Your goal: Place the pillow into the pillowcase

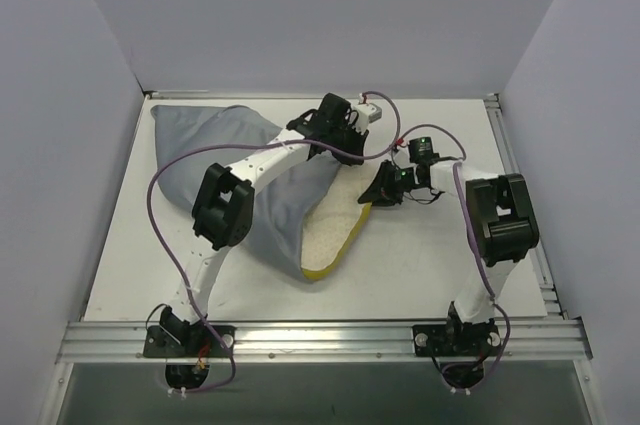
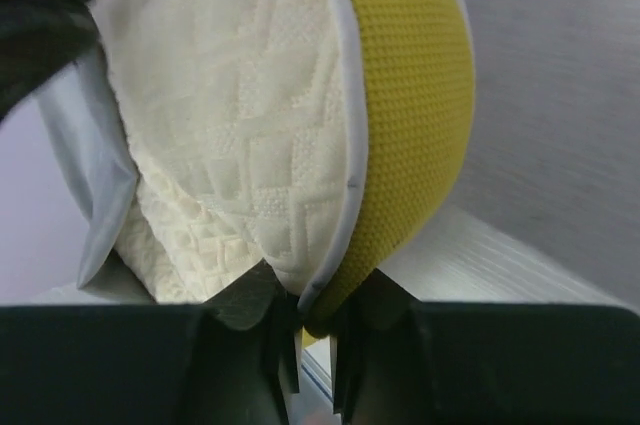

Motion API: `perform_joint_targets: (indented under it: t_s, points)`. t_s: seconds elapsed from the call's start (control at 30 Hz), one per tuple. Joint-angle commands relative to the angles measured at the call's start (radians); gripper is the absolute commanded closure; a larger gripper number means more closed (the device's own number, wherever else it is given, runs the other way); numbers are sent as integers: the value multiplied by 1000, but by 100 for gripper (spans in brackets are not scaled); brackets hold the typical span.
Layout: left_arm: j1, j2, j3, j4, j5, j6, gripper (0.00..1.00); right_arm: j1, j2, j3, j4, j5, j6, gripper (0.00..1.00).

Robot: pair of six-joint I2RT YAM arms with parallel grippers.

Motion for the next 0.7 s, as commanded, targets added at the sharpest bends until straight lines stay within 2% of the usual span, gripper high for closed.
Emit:
perform_joint_targets:
  t_s: [0.0, 0.03, 0.1, 0.17, 0.2, 0.23, 0.33, 0.47, 0.67]
  points:
    - [-16, -7, 102, 37, 165, -93, 100, 31, -26, -4, 135, -91, 67, 94]
    - [-24, -9, 131, 48, 177, -114, 100, 31, -39, -10, 151, -103, 93, 99]
    - [-45, -24, 153, 42, 171, -144, 100, 28, -52, -21, 145, -108, 93, 100]
    - [-47, -70, 130, 20, 74, -131, 97, 18, -80, -30, 119, -108, 61, 100]
    - [-44, -90, 102, 16, 5, -122, 75, 5, -89, -45, 100, -103, 50, 100]
    - [-39, -113, 72, 13, -52, -111, 63, -2, -106, -57, 94, -96, 43, 100]
    - [-13, -187, -59, 14, -217, -61, 35, -12, -124, -91, 77, -97, 21, 100]
    - [35, -234, -195, 3, -255, -32, 31, -13, -144, -134, 74, -88, -5, 100]
    - [24, -231, -275, -1, -209, 27, 26, -21, -138, -156, 47, -83, -43, 100]
